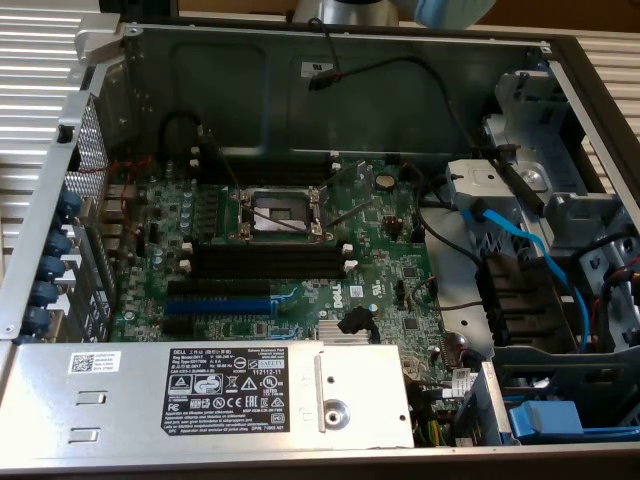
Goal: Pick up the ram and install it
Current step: 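Pick up the ram and move it above insertion slot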
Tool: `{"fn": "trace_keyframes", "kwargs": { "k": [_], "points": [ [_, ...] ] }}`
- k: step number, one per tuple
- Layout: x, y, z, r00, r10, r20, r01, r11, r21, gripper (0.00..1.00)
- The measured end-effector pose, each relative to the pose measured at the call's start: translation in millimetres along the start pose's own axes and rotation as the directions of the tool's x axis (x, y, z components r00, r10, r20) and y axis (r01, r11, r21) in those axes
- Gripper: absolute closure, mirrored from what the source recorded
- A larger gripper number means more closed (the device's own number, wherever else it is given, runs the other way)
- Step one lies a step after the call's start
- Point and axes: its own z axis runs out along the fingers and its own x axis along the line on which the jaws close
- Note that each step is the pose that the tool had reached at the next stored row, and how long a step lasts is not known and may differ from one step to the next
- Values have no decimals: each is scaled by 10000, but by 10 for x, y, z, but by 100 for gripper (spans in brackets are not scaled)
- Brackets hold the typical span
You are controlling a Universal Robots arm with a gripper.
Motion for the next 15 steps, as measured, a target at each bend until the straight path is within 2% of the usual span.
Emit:
{"fn": "trace_keyframes", "kwargs": {
  "k": [3,5,6,7,10,11,15],
  "points": [
    [0,0,-12,10000,2,-13,-2,10000,-4,88],
    [22,-34,-185,10000,0,-14,0,10000,0,88],
    [38,-77,-239,10000,0,-4,0,10000,4,88],
    [53,-118,-282,10000,0,12,0,10000,6,88],
    [92,-224,-383,9999,-2,146,1,10000,50,88],
    [109,-279,-402,9999,-1,147,1,10000,49,88],
    [211,-621,-448,9999,-2,148,1,10000,49,88]
  ]
}}
